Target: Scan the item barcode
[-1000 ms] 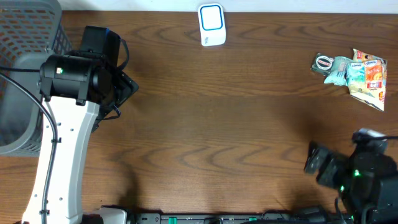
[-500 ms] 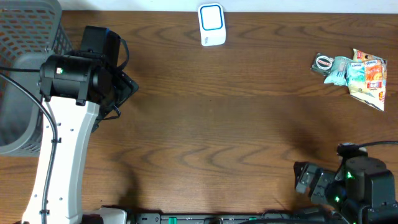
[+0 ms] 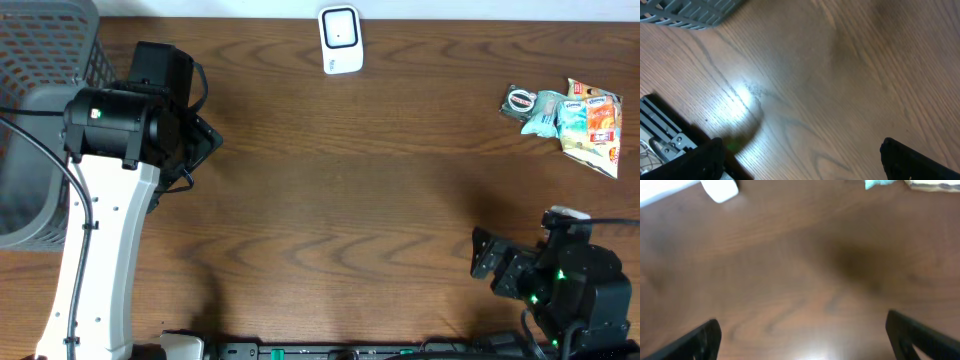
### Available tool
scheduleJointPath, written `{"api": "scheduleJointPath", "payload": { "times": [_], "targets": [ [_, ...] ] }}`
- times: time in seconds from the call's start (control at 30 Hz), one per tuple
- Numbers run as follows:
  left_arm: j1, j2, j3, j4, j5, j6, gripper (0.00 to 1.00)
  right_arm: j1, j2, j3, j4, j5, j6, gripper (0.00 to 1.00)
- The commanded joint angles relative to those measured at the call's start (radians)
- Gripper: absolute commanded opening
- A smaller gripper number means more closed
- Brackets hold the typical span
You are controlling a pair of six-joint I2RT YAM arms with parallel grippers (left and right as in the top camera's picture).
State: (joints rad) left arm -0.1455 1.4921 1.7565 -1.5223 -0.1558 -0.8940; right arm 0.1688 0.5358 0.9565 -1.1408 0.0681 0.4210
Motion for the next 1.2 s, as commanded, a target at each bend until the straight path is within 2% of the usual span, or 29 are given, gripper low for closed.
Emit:
{"api": "scheduleJointPath", "payload": {
  "times": [0.0, 0.2, 0.37, 0.73, 1.0, 1.17],
  "targets": [
    [0.005, 0.002, -0.001, -0.006, -0.006, -0.006, 0.98, -0.064, -0.081, -0.112, 0.104, -0.050, -0.150, 0.99],
    [0.005, 0.002, -0.001, -0.006, -0.006, -0.006, 0.98, -0.084, -0.228, -0.315, 0.348, -0.071, -0.226, 0.99],
    [0.005, 0.002, -0.001, -0.006, -0.006, -0.006, 0.98, -0.104, -0.348, -0.470, 0.558, -0.072, -0.236, 0.99],
    [0.005, 0.002, -0.001, -0.006, -0.006, -0.006, 0.98, -0.112, -0.446, -0.752, 0.986, -0.075, -0.270, 0.99],
    [0.005, 0.002, -0.001, -0.006, -0.006, -0.006, 0.98, -0.152, -0.510, -0.911, 1.195, -0.090, -0.269, 0.99],
    [0.005, 0.002, -0.001, -0.006, -0.006, -0.006, 0.98, -0.169, -0.530, -0.951, 1.216, -0.090, -0.270, 0.99]
  ]
}}
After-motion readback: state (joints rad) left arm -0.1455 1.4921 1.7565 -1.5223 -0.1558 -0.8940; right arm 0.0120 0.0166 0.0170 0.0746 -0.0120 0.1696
